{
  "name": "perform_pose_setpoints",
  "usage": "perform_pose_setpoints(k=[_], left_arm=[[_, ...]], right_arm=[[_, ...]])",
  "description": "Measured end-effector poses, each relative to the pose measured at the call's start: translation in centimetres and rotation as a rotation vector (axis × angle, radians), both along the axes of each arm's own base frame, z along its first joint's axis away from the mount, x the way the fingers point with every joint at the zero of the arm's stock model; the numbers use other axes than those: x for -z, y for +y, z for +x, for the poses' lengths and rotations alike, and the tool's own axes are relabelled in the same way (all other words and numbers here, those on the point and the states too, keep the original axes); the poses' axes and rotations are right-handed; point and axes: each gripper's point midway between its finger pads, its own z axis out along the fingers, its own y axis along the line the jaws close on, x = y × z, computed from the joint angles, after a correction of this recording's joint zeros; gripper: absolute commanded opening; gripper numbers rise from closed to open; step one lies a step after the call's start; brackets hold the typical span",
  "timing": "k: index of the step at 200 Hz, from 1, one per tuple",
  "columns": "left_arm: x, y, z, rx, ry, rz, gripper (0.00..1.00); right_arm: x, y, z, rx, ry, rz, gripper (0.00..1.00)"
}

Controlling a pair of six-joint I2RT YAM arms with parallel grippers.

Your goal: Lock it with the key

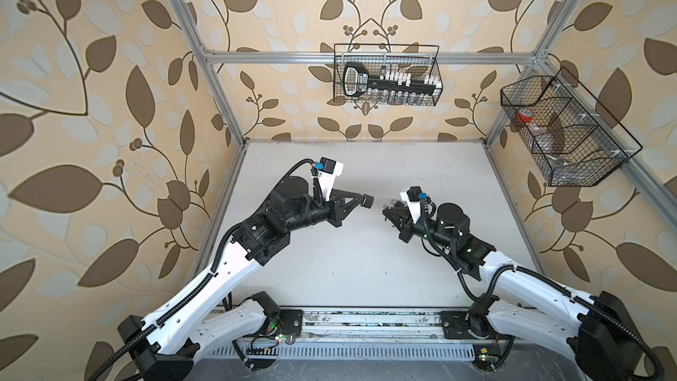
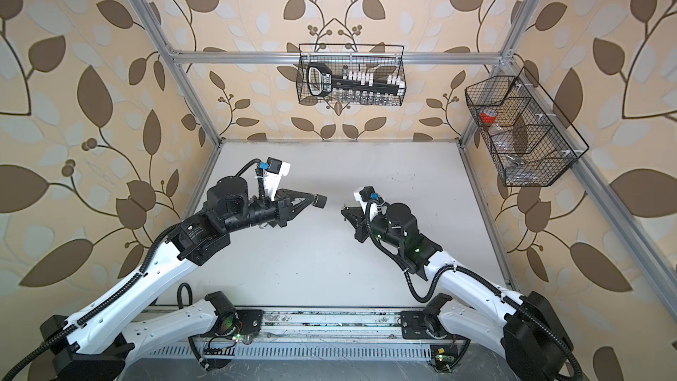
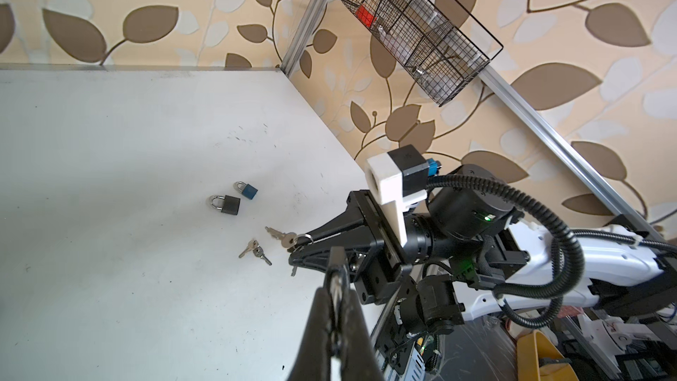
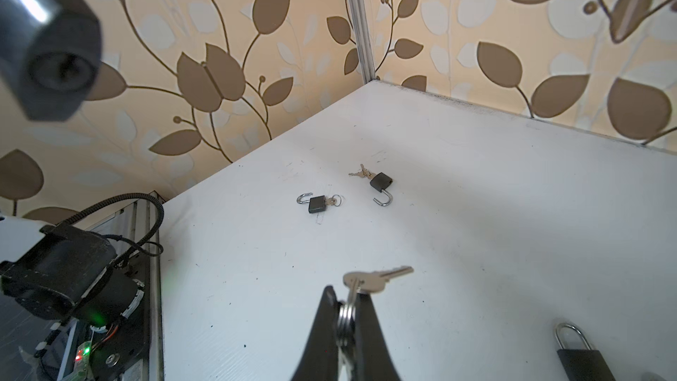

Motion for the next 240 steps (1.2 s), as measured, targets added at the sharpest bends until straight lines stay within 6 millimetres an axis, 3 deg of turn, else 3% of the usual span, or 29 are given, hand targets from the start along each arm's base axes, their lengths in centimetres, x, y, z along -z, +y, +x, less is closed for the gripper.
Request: perform_pose_setpoints(k=[49, 98, 149, 170, 198, 240], left_arm=[[3.7, 1.4, 1.6, -0.123, 0.083, 0.121, 0.0], [8.3, 1.1, 2.8, -0.148, 0.2, 0.233, 0.0], [11.9, 0.6, 3.7, -0.161, 0.298, 0.296, 0.0], [13.6, 0.9, 4.0, -0.186, 0.351, 0.306, 0.0], [15.5, 2.4, 4.8, -0.252, 0.416, 0.303, 0.0], [17.4, 5.5, 6.4, -0.369, 0.497, 0.268, 0.0]], right_arm=[[3.0, -1.3, 0.5, 0.091, 0.11, -0.029, 0.0], [9.2, -3.3, 0.7, 0.236, 0.37, -0.125, 0.0], [8.7, -4.8, 0.3, 0.317, 0.402, -0.083, 0.0], [9.1, -4.9, 0.0, 0.303, 0.404, -0.116, 0.0], [11.7, -4.6, -0.5, 0.275, 0.467, -0.225, 0.0], [14.1, -2.0, -1.6, 0.181, 0.522, -0.358, 0.0]])
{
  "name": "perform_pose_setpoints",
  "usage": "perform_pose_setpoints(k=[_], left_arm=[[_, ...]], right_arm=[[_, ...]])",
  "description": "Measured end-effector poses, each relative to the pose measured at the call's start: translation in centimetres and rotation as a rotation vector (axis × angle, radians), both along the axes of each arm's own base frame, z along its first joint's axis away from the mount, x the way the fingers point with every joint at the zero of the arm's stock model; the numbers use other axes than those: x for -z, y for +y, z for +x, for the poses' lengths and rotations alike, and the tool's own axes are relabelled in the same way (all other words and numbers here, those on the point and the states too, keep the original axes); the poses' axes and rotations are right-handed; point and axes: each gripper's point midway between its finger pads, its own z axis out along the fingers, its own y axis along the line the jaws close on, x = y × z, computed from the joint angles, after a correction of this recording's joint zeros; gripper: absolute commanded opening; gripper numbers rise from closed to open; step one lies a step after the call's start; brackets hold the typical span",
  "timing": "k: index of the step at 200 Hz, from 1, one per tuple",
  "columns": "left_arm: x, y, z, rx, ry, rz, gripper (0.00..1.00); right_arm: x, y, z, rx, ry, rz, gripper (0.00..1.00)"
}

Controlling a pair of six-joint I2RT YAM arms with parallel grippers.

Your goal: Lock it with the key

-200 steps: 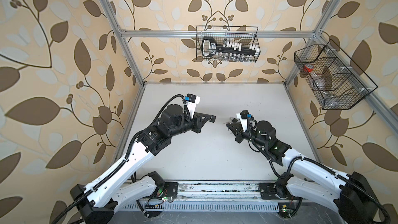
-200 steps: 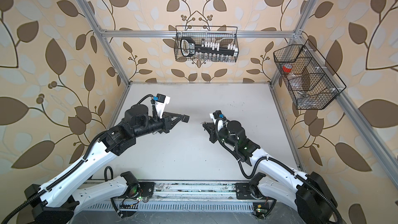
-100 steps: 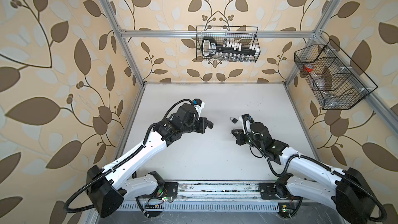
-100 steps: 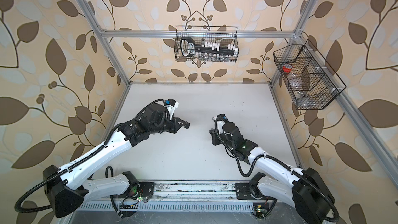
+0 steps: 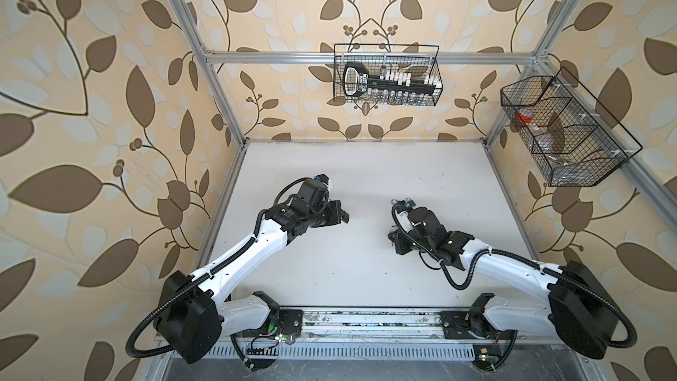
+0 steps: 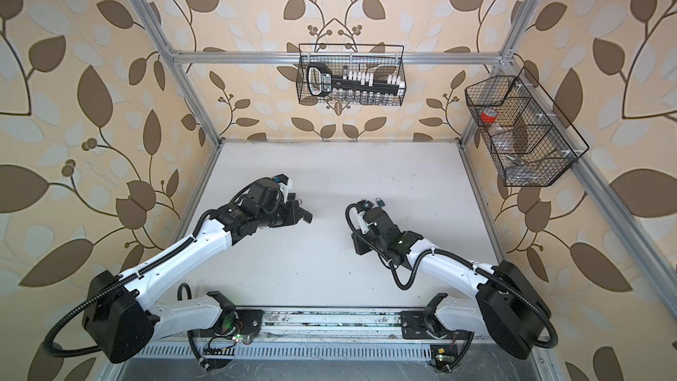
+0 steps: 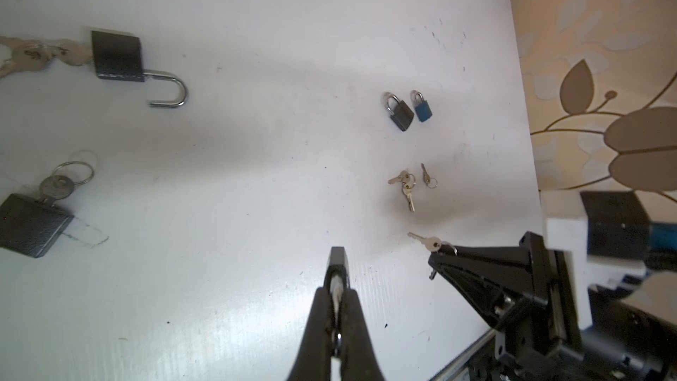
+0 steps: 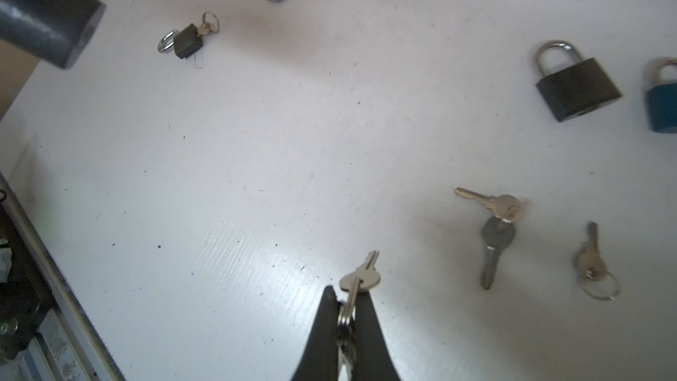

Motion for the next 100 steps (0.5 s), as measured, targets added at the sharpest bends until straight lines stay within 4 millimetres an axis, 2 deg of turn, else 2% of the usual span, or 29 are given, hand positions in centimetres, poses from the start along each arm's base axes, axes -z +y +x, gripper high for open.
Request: perform_pose_setpoints(k=[35, 72, 100], left_arm=[[-0.4, 2.2, 0.8, -0.071, -0.01, -0.011, 0.0], [-1.9, 3.0, 0.4, -0.094, -0.054, -0.018, 0.0], [-2.4, 3.5, 0.4, -0.109, -0.071, -0.016, 0.0]], right_arm=[[0.5, 1.6, -0.2, -0.044, 0.022, -0.03, 0.0], [1.0, 2.7, 0.6, -0.055, 0.06, -0.067, 0.0], [2.1, 3.4, 0.5, -0.085, 0.111, -0.091, 0.0]])
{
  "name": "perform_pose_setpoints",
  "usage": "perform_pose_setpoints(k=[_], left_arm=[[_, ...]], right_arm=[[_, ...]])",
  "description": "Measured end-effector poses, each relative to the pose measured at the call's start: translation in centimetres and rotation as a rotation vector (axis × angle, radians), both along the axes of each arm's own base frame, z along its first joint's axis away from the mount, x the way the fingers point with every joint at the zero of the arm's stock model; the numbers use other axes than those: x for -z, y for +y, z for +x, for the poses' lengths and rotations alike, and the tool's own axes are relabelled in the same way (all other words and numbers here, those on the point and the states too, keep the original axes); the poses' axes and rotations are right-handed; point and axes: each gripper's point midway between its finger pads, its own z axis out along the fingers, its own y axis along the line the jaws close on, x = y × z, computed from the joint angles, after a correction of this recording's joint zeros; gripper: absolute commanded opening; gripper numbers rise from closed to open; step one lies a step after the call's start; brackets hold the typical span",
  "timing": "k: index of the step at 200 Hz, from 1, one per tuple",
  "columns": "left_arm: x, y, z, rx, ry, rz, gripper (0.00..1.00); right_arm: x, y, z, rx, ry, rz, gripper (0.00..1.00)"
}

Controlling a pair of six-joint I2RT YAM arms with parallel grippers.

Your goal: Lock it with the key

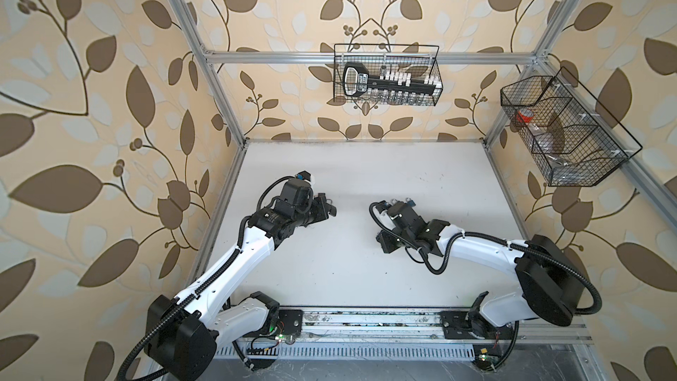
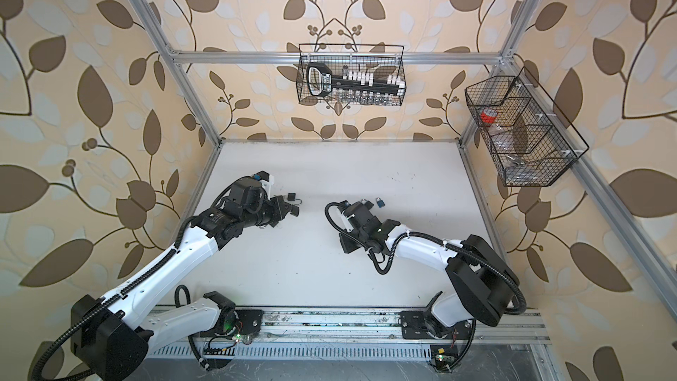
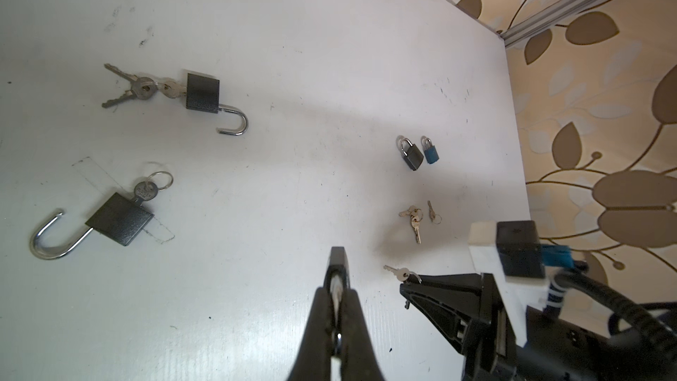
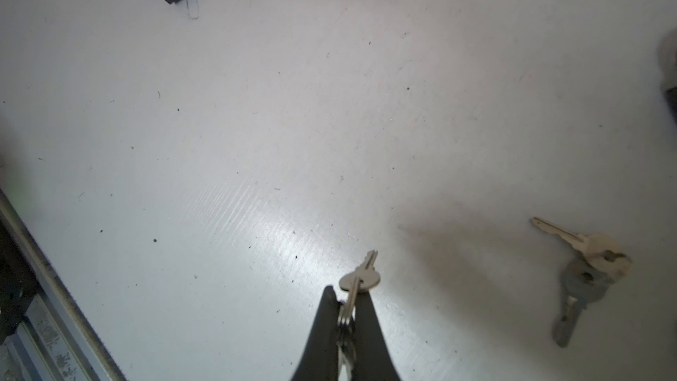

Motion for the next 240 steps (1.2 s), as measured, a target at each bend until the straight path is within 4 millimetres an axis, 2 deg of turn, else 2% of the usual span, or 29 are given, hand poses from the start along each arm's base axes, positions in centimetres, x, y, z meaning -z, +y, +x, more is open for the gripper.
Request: perform_pose_setpoints(k=[41, 62, 120, 198, 240], left_arm=[[0.2, 0.3, 0.2, -0.016, 0.004, 0.007, 0.0], [0.2, 0.3, 0.2, -0.019, 0.007, 0.005, 0.0], [1.1, 0.2, 0.3, -0.021, 0.035, 0.013, 0.0], [1.6, -0.1, 0.3, -0.005, 0.057, 0.007, 0.0], [1.7, -0.1, 0.3, -0.005, 0.066, 0.012, 0.0]], right_arm=[[2.2, 0.0, -0.4, -0.018, 0.065, -0.058, 0.0], [2.8, -0.1, 0.1, -0.005, 0.074, -0.08, 0.0], [3.2, -0.8, 3.1, 0.063, 0.076, -0.088, 0.04], [3.9, -1.8, 4.6, 0.104, 0.098, -0.122, 0.09], [4.5, -2.2, 4.6, 0.108, 0.111, -0.146, 0.13]])
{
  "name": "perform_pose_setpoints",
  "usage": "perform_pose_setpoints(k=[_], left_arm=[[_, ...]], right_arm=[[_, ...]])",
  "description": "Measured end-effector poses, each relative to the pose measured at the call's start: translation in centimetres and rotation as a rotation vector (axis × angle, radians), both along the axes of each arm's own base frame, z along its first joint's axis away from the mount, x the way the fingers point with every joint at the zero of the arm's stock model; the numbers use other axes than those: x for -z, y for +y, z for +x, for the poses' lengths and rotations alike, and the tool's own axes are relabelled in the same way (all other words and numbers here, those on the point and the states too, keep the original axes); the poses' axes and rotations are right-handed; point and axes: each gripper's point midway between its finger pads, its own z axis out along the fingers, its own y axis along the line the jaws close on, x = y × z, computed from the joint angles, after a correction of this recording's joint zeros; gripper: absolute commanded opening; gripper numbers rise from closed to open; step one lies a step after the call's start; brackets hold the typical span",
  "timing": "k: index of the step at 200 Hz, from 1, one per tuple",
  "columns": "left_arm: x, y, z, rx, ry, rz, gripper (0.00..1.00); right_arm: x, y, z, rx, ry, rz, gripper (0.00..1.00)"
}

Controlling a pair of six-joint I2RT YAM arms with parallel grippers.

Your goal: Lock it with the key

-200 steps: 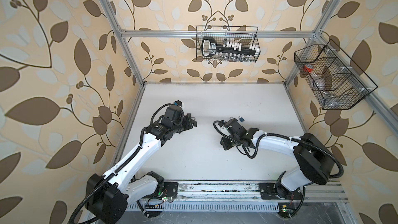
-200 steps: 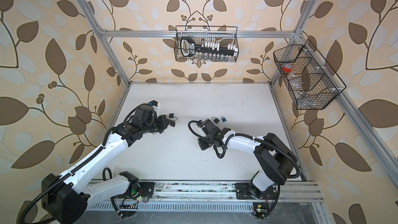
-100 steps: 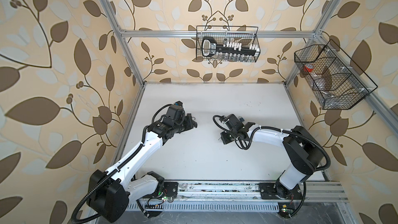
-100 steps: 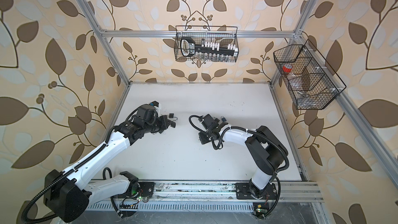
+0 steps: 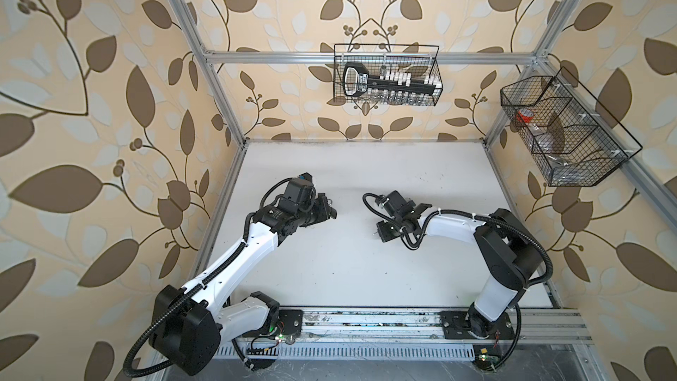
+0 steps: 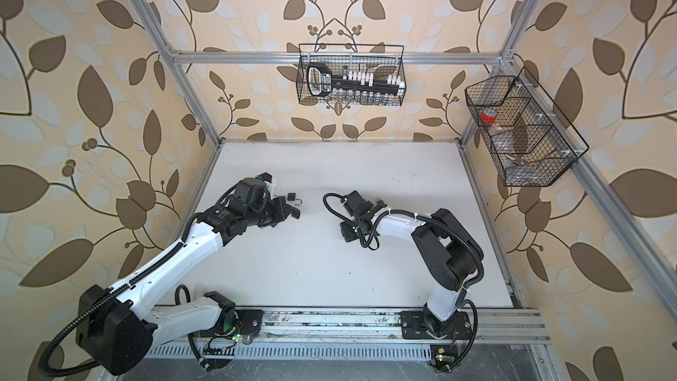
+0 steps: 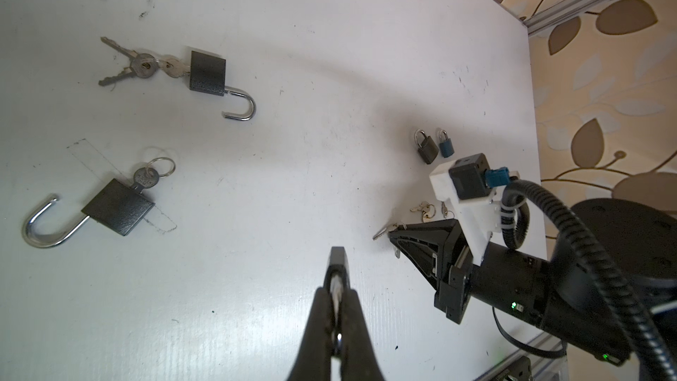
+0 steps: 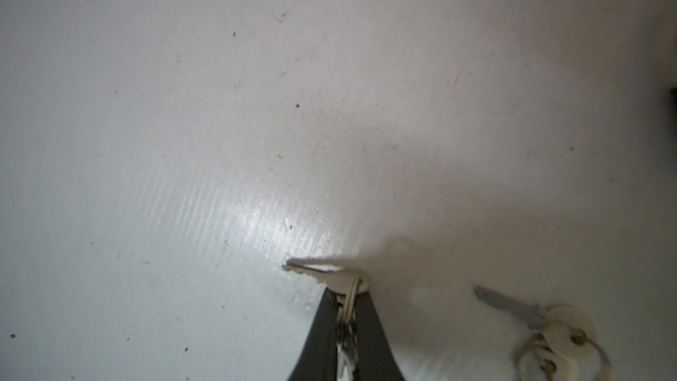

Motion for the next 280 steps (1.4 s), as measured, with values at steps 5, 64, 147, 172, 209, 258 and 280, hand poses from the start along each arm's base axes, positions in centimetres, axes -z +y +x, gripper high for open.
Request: perform_pose_setpoints(k=[5, 64, 147, 172, 209, 258, 280], left_arm=[[0.0, 0.0, 0.0, 0.0, 0.0, 0.0, 0.0], [0.2, -0.1, 0.0, 0.001, 0.013, -0.001, 0.0], [-0.4, -0.3, 0.2, 0.006, 0.009, -0.012, 0.0], [-0.4, -0.4, 0.1, 0.01, 0.012, -0.017, 0.0], [-0.3, -0.4, 0.1, 0.01, 0.013, -0.016, 0.0], [-0.4, -0.4, 0.0, 0.01, 0.012, -0.017, 0.0], [-0.4, -0.4, 0.0, 0.01, 0.011, -0.017, 0.0]], right_arm=[[0.1, -0.1, 0.0, 0.002, 0.001, -0.003, 0.15], [0.0, -0.3, 0.2, 0.005, -0.004, -0.014, 0.28], [-0.2, -0.7, 0.7, 0.022, -0.028, -0.035, 0.19], [-0.2, -0.8, 0.8, 0.025, -0.03, -0.038, 0.17], [-0.2, -0.8, 0.9, 0.027, -0.032, -0.04, 0.14], [-0.2, -0.7, 1.3, 0.03, -0.037, -0.045, 0.11], [-0.2, -0.7, 1.6, 0.034, -0.044, -0.049, 0.11]])
